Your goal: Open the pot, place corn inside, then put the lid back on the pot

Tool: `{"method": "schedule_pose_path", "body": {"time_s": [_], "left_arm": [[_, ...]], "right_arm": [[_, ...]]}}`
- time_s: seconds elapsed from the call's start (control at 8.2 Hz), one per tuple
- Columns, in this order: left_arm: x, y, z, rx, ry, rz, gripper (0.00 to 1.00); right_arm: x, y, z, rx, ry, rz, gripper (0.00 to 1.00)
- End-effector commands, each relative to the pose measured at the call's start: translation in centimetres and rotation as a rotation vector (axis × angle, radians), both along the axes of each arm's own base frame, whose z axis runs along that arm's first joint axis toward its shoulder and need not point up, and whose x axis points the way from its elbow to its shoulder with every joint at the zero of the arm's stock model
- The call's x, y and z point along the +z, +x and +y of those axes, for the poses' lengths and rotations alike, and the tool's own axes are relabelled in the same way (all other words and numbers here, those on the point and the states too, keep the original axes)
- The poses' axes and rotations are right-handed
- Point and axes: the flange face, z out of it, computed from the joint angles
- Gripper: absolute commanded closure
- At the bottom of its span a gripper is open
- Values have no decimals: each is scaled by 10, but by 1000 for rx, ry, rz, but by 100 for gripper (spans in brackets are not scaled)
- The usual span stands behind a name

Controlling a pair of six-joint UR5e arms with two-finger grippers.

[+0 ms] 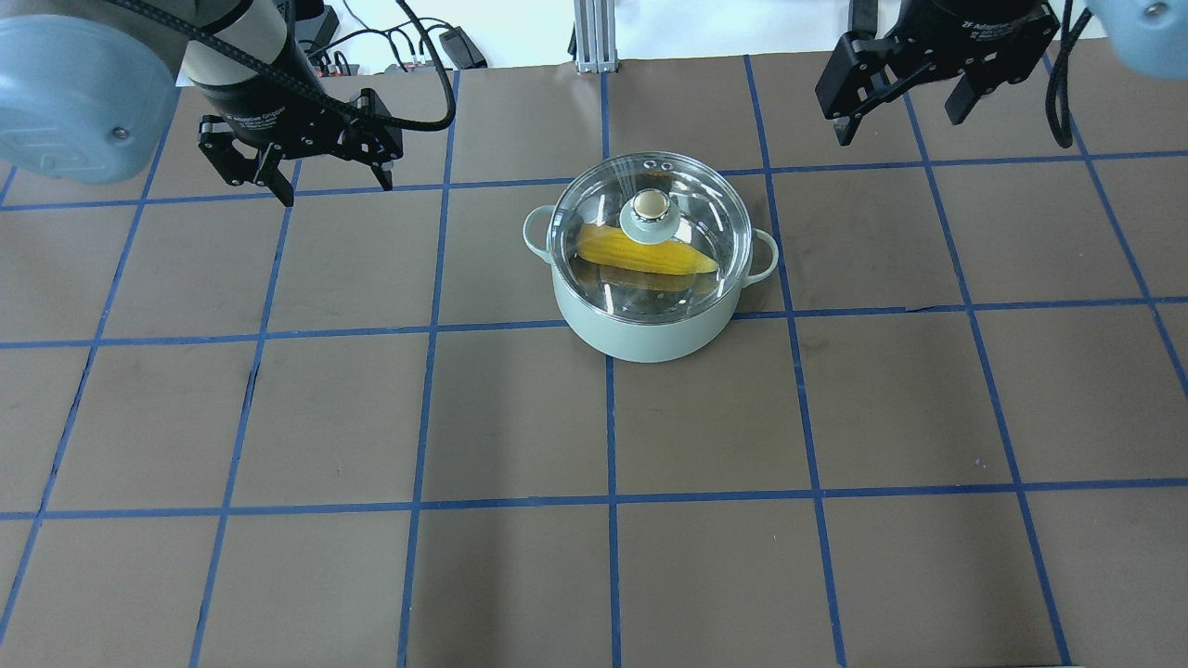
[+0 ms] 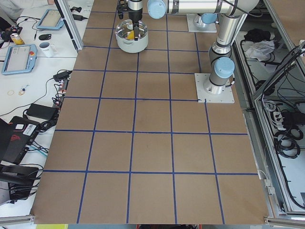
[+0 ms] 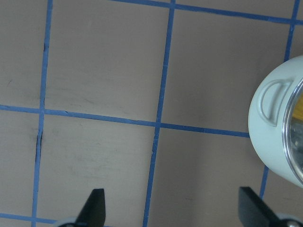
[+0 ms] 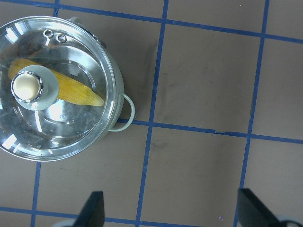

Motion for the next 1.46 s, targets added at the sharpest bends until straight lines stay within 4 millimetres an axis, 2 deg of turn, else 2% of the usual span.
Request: {"method": "schedule_pose_path", "body": {"time_s": [0.0, 1.34], "left_arm": [[-1, 0, 0, 0, 1, -2, 0], [-5, 0, -2, 11, 4, -3, 0]], "right_arm": [[0, -1, -1, -1, -1, 2, 0], [-2, -1, 0, -7, 2, 2, 0]]}}
